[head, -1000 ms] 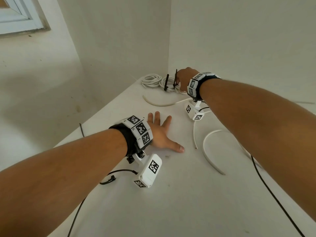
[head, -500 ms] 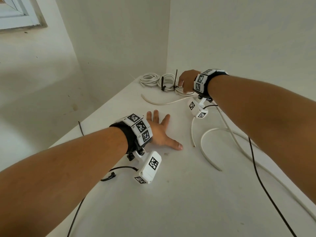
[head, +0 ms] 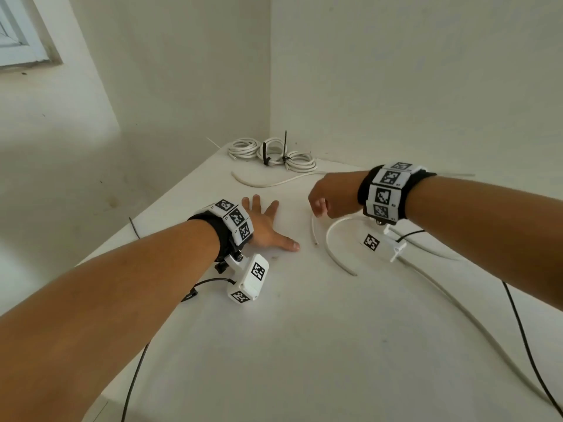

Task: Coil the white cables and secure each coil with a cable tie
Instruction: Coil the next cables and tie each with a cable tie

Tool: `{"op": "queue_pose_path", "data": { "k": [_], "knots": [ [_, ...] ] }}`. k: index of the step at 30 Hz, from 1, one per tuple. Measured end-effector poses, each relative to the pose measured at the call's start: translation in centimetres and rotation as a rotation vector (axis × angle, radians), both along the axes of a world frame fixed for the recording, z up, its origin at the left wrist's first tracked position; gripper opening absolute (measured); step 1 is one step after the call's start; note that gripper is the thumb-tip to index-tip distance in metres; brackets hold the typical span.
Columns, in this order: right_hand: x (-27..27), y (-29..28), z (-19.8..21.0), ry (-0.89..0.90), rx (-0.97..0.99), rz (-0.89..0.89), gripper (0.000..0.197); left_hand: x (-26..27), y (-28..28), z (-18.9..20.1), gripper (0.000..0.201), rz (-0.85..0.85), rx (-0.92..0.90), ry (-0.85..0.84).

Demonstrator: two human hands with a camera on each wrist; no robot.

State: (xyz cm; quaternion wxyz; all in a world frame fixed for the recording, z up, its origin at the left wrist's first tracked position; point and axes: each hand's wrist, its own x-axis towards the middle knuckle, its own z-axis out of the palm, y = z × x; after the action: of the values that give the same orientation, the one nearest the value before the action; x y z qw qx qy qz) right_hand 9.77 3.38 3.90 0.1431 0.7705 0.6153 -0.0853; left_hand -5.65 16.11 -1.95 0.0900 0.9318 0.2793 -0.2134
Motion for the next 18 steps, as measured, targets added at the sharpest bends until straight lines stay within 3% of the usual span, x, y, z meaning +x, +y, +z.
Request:
{"op": "queue_pose_path", "data": {
  "k": [8,11,18],
  "knots": [
    [-1.0,-4.3,-1.4,-0.017,0.028,-0.015,0.009,0.0,0.2,-0.6,0.125,0.02,0.033,-0.048],
    [-1.8,-5.8,-0.9,0.119,0.121,0.033,0.007,-0.1,0.0,-0.6,0.119,0.042,0.002,-0.09],
    [-3.0,-8.8,1.5,0.343,0.411,0.003,0.007,0.1,0.2,1.1,0.072,0.112,-0.099,-0.238]
  ]
}}
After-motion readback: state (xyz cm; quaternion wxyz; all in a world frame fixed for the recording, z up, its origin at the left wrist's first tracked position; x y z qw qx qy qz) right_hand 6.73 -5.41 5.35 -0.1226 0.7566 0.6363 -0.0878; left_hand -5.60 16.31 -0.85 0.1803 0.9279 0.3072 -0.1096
